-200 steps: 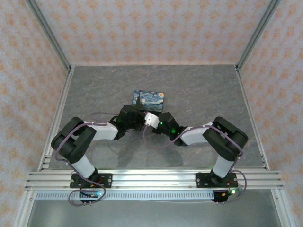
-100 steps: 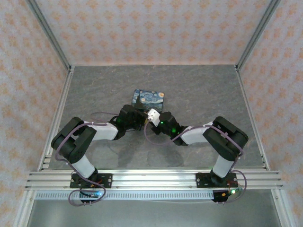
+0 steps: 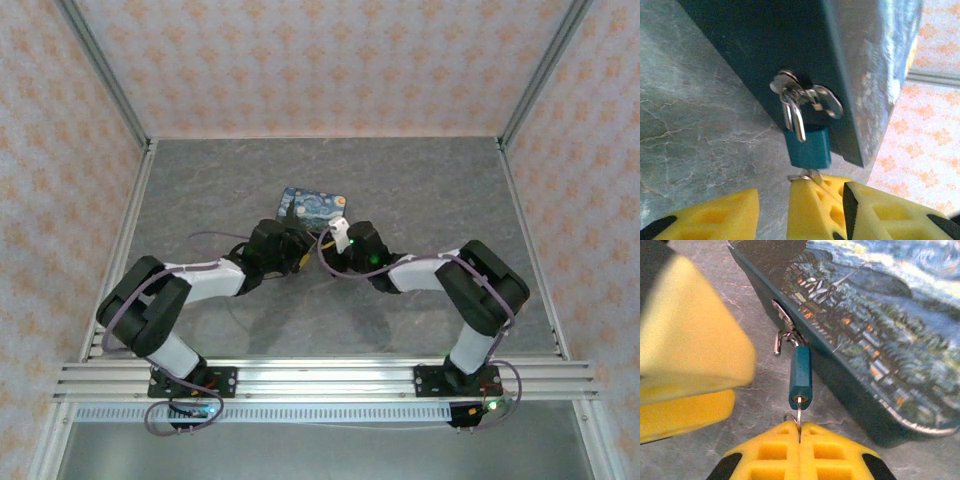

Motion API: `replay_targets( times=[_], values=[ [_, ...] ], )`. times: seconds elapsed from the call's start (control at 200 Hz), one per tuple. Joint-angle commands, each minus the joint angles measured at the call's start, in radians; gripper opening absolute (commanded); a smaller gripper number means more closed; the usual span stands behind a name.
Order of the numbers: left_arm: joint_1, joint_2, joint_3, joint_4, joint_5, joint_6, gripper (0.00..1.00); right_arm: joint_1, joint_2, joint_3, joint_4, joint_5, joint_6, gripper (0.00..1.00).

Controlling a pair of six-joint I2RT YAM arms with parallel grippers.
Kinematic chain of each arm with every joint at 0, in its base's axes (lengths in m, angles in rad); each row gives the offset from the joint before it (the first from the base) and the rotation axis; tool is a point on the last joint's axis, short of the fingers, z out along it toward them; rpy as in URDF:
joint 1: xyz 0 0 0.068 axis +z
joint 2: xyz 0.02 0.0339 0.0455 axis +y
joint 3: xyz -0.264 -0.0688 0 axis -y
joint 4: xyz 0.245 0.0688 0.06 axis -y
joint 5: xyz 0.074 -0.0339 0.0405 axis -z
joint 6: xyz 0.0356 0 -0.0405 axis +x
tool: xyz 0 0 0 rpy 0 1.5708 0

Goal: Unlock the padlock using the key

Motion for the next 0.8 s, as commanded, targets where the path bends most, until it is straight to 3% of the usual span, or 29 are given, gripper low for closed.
replay_targets(
  times=[0.0,0.485,0.646,0.796],
  values=[
    [0.011,-0.058,0.028,-0.108,-0.035,0.072,0.51,-0.02,-0.008,0.018,-0.018,-0.116,0.168,0.0],
    [0.082,-0.242,0.053,-0.386,-0.132,0.231,0.57,-0.054,0.029,0.022,-0.052,-0.227,0.641,0.0],
    [0.093,-0.261,0.047,-0.403,-0.136,0.239,0.58,-0.054,0.105,-0.014,0.086,-0.248,0.829,0.0],
    [0.11,-0.258,0.049,-0.404,-0.118,0.246,0.59,-0.054,0.109,-0.027,0.1,-0.212,0.843,0.0]
  ],
)
